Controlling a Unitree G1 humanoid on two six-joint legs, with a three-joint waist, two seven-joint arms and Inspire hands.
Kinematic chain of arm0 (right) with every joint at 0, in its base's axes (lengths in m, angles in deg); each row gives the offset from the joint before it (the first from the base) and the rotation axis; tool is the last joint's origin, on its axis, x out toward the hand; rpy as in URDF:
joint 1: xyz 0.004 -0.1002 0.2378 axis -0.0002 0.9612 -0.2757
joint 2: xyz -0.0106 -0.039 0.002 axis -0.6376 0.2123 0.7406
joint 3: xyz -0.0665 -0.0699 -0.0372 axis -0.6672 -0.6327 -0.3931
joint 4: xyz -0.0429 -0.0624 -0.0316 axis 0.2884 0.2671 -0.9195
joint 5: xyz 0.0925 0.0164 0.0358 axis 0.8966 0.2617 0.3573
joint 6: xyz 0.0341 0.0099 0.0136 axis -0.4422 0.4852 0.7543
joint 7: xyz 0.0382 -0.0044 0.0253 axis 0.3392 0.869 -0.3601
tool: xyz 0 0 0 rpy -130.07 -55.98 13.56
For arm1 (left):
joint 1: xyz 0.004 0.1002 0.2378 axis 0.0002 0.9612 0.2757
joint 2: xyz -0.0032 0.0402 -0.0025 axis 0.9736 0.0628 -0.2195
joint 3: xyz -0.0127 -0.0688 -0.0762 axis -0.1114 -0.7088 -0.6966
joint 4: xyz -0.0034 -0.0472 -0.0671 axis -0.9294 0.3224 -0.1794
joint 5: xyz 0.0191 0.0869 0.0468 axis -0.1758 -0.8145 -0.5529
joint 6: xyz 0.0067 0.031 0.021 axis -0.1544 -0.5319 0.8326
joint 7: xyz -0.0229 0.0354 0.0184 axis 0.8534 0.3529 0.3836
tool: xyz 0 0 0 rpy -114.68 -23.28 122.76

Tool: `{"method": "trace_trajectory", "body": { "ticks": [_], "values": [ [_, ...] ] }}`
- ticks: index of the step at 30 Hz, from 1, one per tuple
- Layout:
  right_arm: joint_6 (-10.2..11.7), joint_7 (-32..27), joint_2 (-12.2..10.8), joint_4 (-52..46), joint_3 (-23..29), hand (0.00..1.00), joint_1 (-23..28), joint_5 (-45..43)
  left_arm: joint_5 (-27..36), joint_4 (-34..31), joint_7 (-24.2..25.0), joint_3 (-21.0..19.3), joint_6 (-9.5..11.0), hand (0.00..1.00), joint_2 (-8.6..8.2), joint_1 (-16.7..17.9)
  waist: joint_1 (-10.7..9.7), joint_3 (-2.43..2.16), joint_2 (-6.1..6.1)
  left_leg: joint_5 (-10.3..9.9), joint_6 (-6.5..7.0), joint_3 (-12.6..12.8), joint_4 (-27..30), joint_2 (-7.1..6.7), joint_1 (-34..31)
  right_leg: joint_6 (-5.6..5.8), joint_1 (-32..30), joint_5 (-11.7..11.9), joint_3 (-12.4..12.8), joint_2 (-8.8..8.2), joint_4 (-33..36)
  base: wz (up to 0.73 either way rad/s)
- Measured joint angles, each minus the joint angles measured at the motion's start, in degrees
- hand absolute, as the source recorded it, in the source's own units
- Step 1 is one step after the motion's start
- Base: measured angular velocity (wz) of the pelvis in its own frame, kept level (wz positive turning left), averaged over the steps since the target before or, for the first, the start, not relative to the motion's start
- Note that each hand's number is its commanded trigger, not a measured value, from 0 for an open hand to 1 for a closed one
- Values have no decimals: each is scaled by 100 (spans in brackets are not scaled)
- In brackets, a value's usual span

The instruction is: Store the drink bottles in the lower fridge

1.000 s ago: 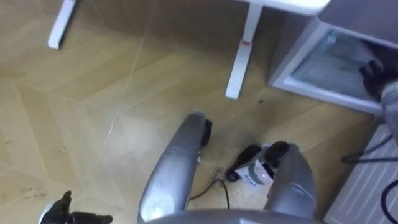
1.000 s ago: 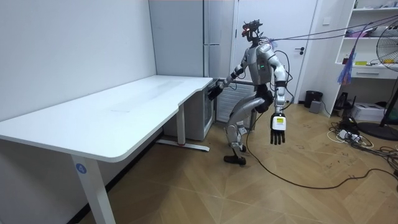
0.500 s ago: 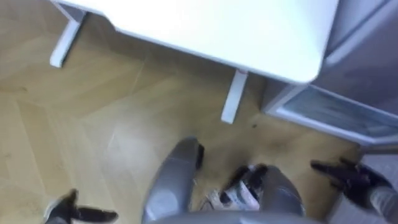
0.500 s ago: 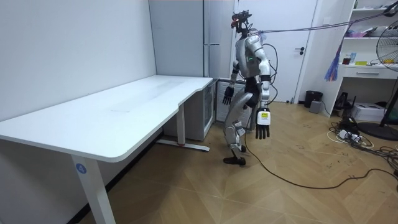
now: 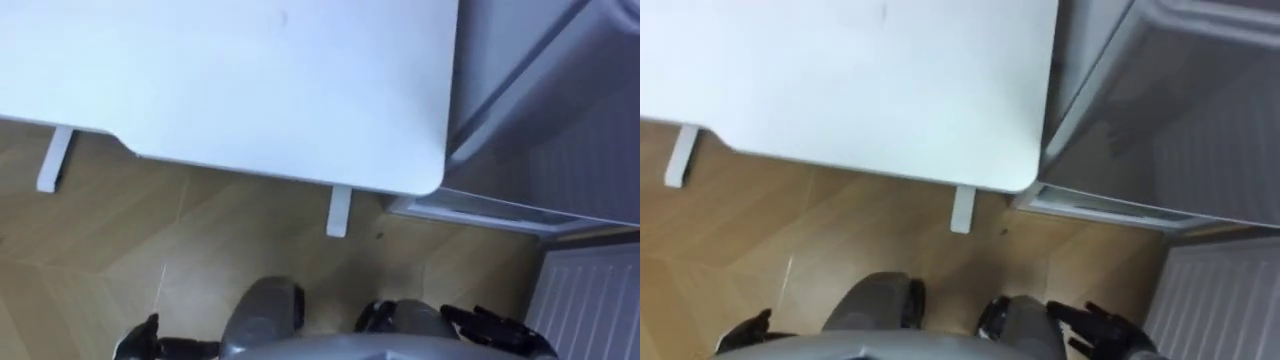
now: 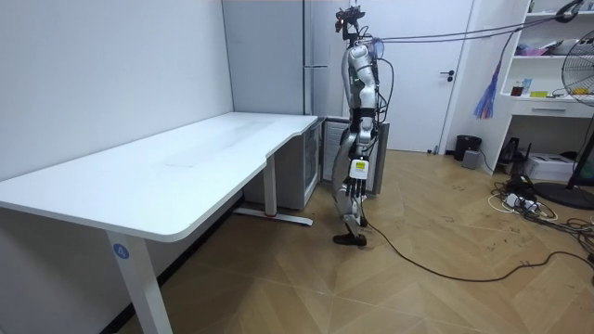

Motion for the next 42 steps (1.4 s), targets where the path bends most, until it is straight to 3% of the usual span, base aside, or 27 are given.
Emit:
{"method": "trace_trajectory", "body": {
  "ticks": [4, 6, 12, 23, 28, 33, 37, 42],
  "values": [
    [24, -97, -138, -66, 156, 0, 231, -112, 3, 42, -143, -10, 30, 0, -45, 140, -180, -50, -54, 115, -4, 89, -641, -23, 824, 112, 745, 126, 11, 113, -633, -3],
    [72, -103, -223, -199, 352, 0, 286, -332, 2, 53, -251, -164, 29, 0, -155, 282, -269, -64, -86, 161, -2, 191, -898, -33, 1155, 159, 1019, 195, 112, 169, -898, -20],
    [113, -105, -542, -250, 744, 0, 417, -564, -1, 44, -263, -780, 19, 0, -377, 398, -416, -64, -142, 277, -1, 282, -1553, -29, 1868, 251, 1688, 488, 192, 392, -1625, -11],
    [394, -461, -752, -265, 987, 0, 350, -1423, -3, 48, -524, -1123, 259, 0, -580, 266, -426, -52, -115, 283, 9, 277, -1962, -39, 2490, 338, 2330, 766, 487, 557, -2319, -9],
    [396, -816, -765, -375, 1494, 0, 360, -1790, -6, 49, -620, -1299, 258, 0, -598, 242, -481, -29, -95, 285, 11, 282, -2024, -49, 2549, 342, 2384, 776, 647, 583, -2415, -3],
    [514, -1304, -754, -817, 2315, 0, 263, -2102, -7, 17, -660, -1634, 300, 0, -662, 257, -645, 4, -86, 312, 23, 303, -2172, -44, 2728, 341, 2436, 777, 830, 610, -2405, -11],
    [645, -1800, -715, -1413, 2697, 0, 240, -2401, -8, 26, -735, -1892, 304, 0, -652, 279, -733, -27, -167, 342, 13, 471, -2217, -39, 2772, 328, 2364, 785, 1106, 626, -2401, -25],
    [751, -2426, -526, -2173, 3486, 0, 283, -2793, -613, 24, -770, -2491, 311, 0, -642, 308, -786, -67, -260, 342, 12, 622, -2238, -34, 2832, 321, 2337, 799, 1330, 647, -2393, -17]
  ]
}}
